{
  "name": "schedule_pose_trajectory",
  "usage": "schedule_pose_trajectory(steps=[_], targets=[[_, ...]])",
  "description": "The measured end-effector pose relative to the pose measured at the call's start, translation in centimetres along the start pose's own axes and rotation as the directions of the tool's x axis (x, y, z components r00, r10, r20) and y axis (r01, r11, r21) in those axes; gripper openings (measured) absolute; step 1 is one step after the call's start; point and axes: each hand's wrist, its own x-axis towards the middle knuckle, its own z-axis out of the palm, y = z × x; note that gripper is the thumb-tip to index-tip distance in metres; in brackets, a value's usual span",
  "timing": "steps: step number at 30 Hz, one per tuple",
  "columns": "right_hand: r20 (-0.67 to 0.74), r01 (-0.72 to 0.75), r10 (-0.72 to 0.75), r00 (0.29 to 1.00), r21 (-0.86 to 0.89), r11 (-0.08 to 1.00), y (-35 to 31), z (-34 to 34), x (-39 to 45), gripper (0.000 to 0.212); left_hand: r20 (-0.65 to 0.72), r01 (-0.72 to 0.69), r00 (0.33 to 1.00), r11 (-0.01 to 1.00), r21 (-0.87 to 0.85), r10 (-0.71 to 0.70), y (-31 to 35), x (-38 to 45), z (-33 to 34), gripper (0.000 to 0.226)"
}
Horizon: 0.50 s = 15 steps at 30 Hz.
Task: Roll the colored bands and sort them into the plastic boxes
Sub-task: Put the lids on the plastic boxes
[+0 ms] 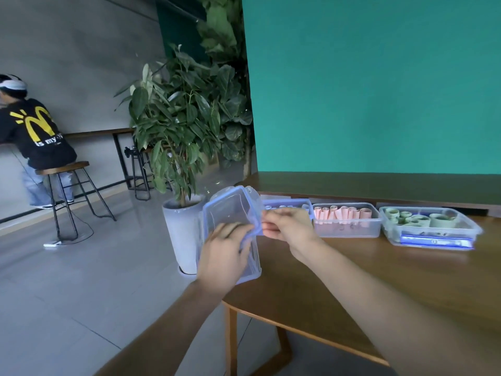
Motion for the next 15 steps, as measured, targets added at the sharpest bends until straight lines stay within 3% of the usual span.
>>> schedule_pose_trajectory(steps=[3, 5, 10, 15], targets=[[-0.027, 0.060, -0.060, 0.998, 0.015, 0.998, -2.2, -2.3, -1.6, 0.017, -0.105, -0.087, 0.991, 0.995, -0.045, 0.082, 2.5, 1.9, -0.5, 0.028], [-0.040, 0.085, -0.084, 0.996, 0.013, 0.996, -3.5, -4.2, -2.7, 0.027, -0.140, -0.043, 0.990, 0.988, -0.151, 0.021, 4.9, 3.1, -1.0, 0.029], [-0.141, 0.109, -0.120, 0.983, -0.083, 0.991, -5.3, -10.6, -4.5, 0.040, -0.082, 0.129, 0.980, 0.892, -0.432, -0.181, 10.8, 5.8, -1.9, 0.024], [-0.226, 0.072, -0.117, 0.967, -0.195, 0.978, -4.7, -17.7, -4.6, 0.030, -0.027, 0.198, 0.971, 0.865, -0.461, -0.237, 13.9, 7.8, 0.5, 0.021]])
